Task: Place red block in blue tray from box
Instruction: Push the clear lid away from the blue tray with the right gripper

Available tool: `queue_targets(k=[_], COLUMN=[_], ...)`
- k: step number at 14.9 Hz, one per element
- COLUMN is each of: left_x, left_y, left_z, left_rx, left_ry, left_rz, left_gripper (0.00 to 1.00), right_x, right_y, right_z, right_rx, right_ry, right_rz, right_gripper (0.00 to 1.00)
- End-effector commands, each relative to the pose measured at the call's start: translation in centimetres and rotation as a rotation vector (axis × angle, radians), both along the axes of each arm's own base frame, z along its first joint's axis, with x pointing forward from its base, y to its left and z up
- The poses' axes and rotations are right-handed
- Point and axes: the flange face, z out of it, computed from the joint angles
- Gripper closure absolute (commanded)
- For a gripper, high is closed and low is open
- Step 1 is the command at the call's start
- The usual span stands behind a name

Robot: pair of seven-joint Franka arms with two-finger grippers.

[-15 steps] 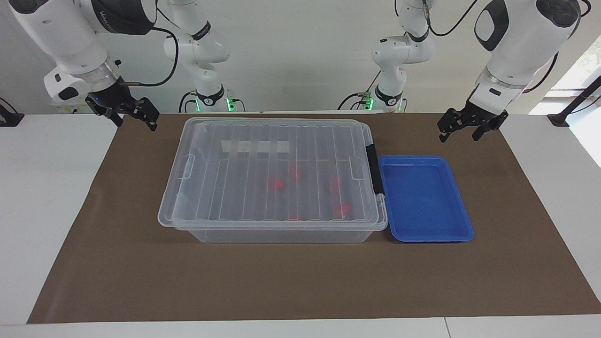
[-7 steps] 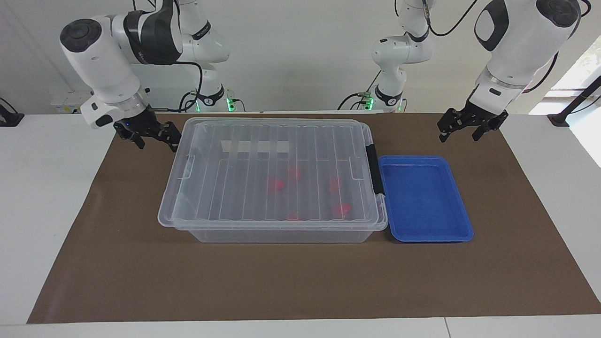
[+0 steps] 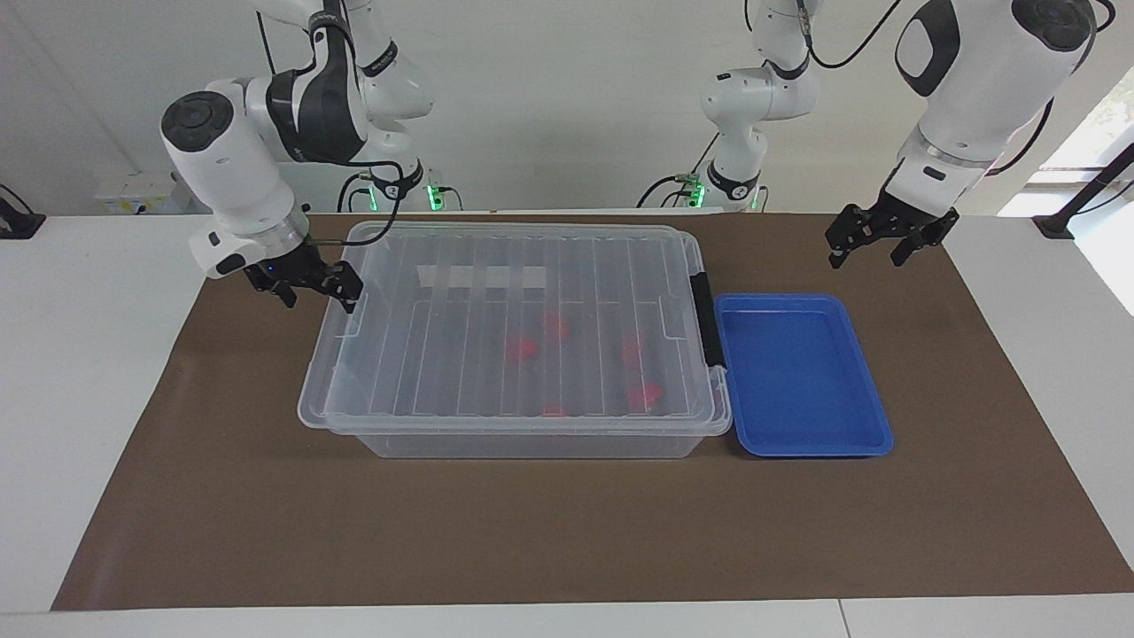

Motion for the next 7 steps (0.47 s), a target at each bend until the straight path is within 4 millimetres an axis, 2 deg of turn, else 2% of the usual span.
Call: queue_targets(k=[1, 5, 7], left_x=[-0.5, -0.5, -0.5], left_y=[0.4, 0.4, 0.4], left_z=[0.3, 0.3, 0.4], left_rx=[0.008, 0.008, 0.008], left_ry=[0.001, 0.001, 0.000], left_rz=[0.000, 0.000, 0.000], left_gripper=[0.00, 0.00, 0.00], right_x=[-0.9, -1.7, -1.7], right_y=[-0.4, -0.8, -1.3], right_z=[-1.0, -2.7, -2.8], right_rx=[0.011, 0.010, 0.002], right_ry=[0.004, 0.039, 0.042], right_rz=[-0.007, 0.019, 0.032], right_gripper=[0.00, 0.00, 0.00])
